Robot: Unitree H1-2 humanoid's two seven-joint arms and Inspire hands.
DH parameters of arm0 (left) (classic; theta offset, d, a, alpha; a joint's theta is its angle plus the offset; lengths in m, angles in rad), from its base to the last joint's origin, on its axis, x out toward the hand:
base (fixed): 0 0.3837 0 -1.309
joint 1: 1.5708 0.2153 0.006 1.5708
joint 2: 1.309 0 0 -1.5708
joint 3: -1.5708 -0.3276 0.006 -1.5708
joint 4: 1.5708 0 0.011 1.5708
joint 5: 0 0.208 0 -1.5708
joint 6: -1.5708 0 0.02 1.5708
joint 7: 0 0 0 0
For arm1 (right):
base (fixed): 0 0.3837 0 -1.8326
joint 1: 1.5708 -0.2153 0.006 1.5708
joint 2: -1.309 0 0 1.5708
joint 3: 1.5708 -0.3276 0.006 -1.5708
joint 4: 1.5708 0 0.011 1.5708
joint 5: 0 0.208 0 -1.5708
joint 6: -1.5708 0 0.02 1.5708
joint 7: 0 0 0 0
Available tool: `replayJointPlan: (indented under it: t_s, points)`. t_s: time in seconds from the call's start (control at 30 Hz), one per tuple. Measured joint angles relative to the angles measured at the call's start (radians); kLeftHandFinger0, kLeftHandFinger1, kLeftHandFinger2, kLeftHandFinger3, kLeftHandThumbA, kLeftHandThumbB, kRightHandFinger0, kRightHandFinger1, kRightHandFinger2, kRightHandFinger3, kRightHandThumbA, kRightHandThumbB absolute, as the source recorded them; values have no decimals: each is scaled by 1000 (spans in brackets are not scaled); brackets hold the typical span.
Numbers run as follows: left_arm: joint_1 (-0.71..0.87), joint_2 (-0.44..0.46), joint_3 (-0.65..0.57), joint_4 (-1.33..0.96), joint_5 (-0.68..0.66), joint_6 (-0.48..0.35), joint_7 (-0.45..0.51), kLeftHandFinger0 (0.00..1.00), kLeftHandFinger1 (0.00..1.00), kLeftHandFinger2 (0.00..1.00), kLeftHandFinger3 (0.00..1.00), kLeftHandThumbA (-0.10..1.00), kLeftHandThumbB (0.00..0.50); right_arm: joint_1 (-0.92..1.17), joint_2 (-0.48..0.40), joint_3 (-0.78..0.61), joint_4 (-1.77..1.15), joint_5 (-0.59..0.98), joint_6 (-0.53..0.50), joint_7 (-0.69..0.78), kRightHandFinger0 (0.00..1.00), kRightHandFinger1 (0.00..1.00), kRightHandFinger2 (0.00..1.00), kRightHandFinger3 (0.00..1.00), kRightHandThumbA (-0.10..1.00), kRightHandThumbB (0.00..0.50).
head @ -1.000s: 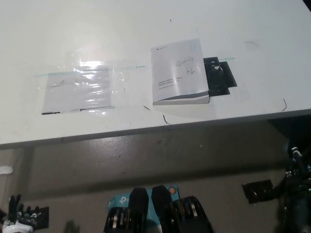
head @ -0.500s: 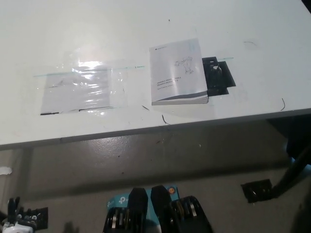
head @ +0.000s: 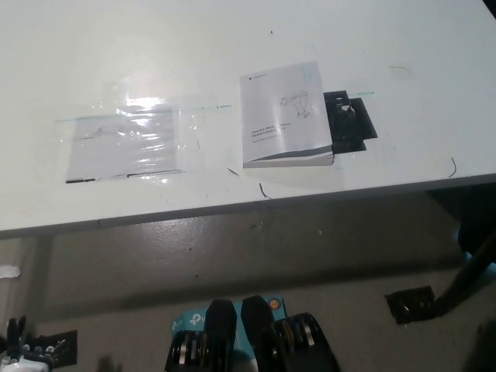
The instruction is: The robot uses its right hand to slide under the cover of the book kept in the middle of the desk and open it
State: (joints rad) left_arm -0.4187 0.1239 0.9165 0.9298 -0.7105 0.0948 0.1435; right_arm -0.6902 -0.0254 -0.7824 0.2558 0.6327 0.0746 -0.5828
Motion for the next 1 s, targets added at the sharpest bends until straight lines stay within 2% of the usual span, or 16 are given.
replayJointPlan:
  t_s: [0.07,0.13,0.23,0.37,0.43,0.47,0.5,0.53,0.57,0.63,0.7,0.77,0.87,0.9,0.93,1.0]
  points:
    - [0,0,-2,-1,-2,-1,0,987,1000,1000,1000,1000,41,0,8,26,-33,8,0,0,1000,1000,1000,1000,1000,109]
    - [1,-1,-5,-3,-5,-2,2,1000,1000,1000,1000,1000,45,0,13,47,-52,17,0,2,1000,1000,1000,1000,1000,145]
    - [1,0,-11,-4,-11,-2,4,941,993,1000,1000,1000,49,1,27,76,-69,27,4,4,1000,1000,1000,1000,1000,133]
    - [1,0,-21,1,-16,-5,5,912,972,998,1000,1000,56,7,62,136,-130,43,33,7,1000,1000,1000,1000,1000,124]
    - [1,0,-25,1,-18,-5,5,927,988,1000,1000,1000,54,14,81,171,-163,52,54,8,1000,1000,1000,1000,1000,138]
    - [1,0,-26,-2,-19,-5,6,998,1000,1000,1000,1000,31,18,94,192,-179,58,65,8,1000,1000,1000,1000,1000,148]
    - [3,-2,-29,-11,-21,-4,5,1000,1000,1000,1000,1000,21,22,104,209,-190,63,79,10,1000,1000,1000,1000,1000,136]
    - [5,-4,-31,-21,-23,-4,4,995,1000,1000,1000,1000,25,27,112,224,-195,65,89,11,1000,1000,1000,1000,1000,142]
    - [6,-4,-31,-23,-23,-4,4,935,984,1000,1000,1000,25,29,113,229,-195,65,90,12,1000,1000,1000,1000,1000,148]
    - [9,-4,-33,-33,-27,-4,7,904,938,961,1000,1000,29,49,134,269,-196,73,119,21,1000,1000,1000,1000,1000,136]
    - [8,-1,-33,-22,-30,-6,7,905,945,968,1000,1000,36,66,153,298,-183,83,140,36,1000,1000,1000,1000,1000,142]
    - [8,0,-33,-16,-32,-6,7,925,964,987,1000,1000,32,78,170,321,-165,91,155,50,1000,1000,1000,1000,1000,124]
    - [8,-1,-33,-16,-34,-7,8,934,965,976,1000,1000,28,90,198,351,-131,100,173,72,1000,1000,1000,1000,1000,145]
    - [8,-1,-33,-17,-34,-7,9,923,963,973,1000,1000,48,92,204,358,-123,101,176,77,1000,1000,1000,1000,1000,130]
    - [8,-1,-33,-17,-35,-7,11,932,963,977,1000,1000,39,95,212,367,-115,101,179,82,1000,1000,1000,1000,1000,128]
    - [8,0,-35,-15,-35,-8,12,939,976,982,1000,1000,55,97,224,380,-101,102,184,93,1000,1000,1000,1000,1000,139]
